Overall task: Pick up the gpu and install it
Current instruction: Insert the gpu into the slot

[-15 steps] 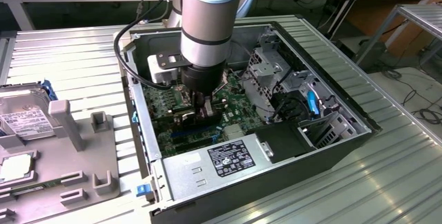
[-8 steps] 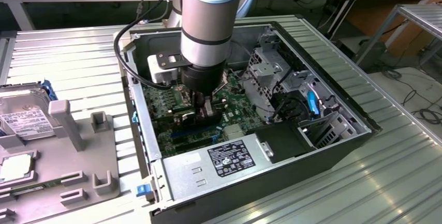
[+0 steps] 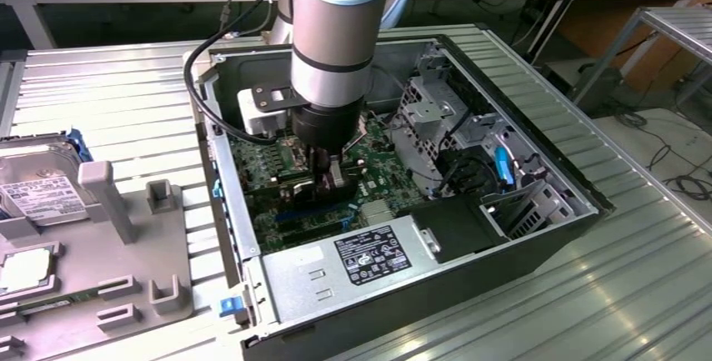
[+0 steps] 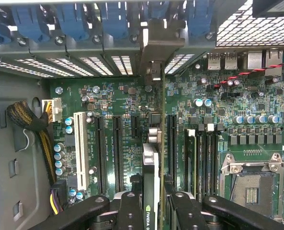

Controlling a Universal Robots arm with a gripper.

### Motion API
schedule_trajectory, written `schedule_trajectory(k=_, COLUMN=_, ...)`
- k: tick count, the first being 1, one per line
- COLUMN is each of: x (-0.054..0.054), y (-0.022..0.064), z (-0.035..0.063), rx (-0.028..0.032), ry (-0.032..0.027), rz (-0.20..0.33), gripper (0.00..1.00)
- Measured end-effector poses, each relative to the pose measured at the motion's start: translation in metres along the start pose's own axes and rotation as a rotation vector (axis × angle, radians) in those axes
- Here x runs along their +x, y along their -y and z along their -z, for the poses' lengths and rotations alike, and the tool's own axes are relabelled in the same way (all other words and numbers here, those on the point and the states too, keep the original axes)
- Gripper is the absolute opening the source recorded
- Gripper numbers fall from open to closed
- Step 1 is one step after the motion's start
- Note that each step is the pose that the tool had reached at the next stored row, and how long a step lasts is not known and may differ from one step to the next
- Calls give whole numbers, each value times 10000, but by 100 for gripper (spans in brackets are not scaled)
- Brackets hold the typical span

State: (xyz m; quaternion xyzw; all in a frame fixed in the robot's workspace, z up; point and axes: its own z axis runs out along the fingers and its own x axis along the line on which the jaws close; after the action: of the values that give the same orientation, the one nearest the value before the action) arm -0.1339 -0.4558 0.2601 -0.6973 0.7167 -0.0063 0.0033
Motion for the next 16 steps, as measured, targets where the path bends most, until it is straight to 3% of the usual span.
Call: schedule_trajectory(k=16, x=-27, y=0, z=11, rx=6, ry=0, rz=89, gripper=27)
